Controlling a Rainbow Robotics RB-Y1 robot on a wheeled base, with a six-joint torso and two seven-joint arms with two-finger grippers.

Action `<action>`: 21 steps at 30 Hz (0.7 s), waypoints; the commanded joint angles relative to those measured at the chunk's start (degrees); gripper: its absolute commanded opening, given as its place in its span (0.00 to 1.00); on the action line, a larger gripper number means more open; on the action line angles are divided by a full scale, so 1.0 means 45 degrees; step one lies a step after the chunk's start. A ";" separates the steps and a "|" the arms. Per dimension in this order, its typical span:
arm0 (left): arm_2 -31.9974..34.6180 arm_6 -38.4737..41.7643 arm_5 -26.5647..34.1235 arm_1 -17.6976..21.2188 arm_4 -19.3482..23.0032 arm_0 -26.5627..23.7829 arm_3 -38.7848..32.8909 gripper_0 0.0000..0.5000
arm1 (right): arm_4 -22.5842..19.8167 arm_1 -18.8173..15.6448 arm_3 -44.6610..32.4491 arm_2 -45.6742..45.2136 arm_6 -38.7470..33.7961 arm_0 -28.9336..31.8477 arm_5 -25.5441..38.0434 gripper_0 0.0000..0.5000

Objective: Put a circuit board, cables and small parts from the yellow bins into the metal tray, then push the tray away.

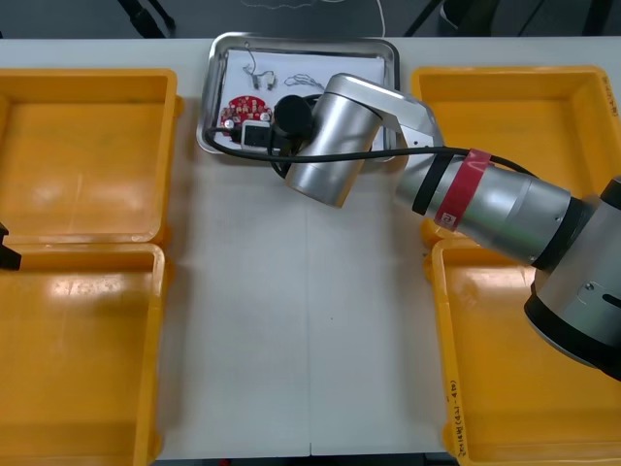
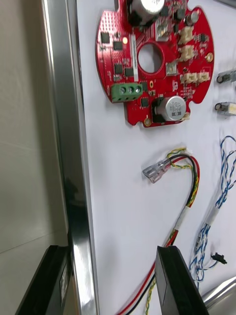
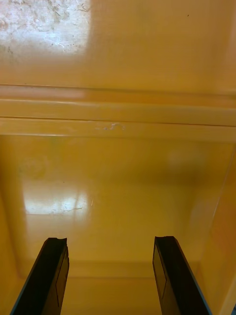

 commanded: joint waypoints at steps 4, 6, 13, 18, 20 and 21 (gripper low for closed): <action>0.0409 -0.0797 0.0083 -0.0095 -0.0110 0.0179 -0.0330 1.00 | -0.1445 -0.0553 -0.2049 -0.0847 0.0503 -0.0705 0.1287 1.00; 0.0409 -0.0797 0.0083 -0.0095 -0.0110 0.0179 -0.0330 1.00 | -0.1796 -0.0748 -0.2459 -0.0867 0.0425 -0.0705 0.1580 1.00; 0.0409 -0.0797 0.0083 -0.0095 -0.0110 0.0179 -0.0330 1.00 | -0.2988 -0.1686 -0.4451 -0.0926 -0.0513 -0.0432 0.2908 1.00; 0.0409 -0.0797 0.0083 -0.0095 -0.0110 0.0179 -0.0330 1.00 | -0.3105 -0.2389 -0.6345 -0.1043 -0.1958 0.0154 0.4021 1.00; 0.0409 -0.0797 0.0083 -0.0095 -0.0110 0.0179 -0.0330 1.00 | -0.3124 -0.2545 -0.6853 -0.1082 -0.2310 0.0349 0.4392 1.00; 0.0409 -0.0797 0.0083 -0.0095 -0.0110 0.0179 -0.0330 1.00 | -0.3144 -0.2799 -0.7713 -0.1199 -0.2915 0.0662 0.5056 1.00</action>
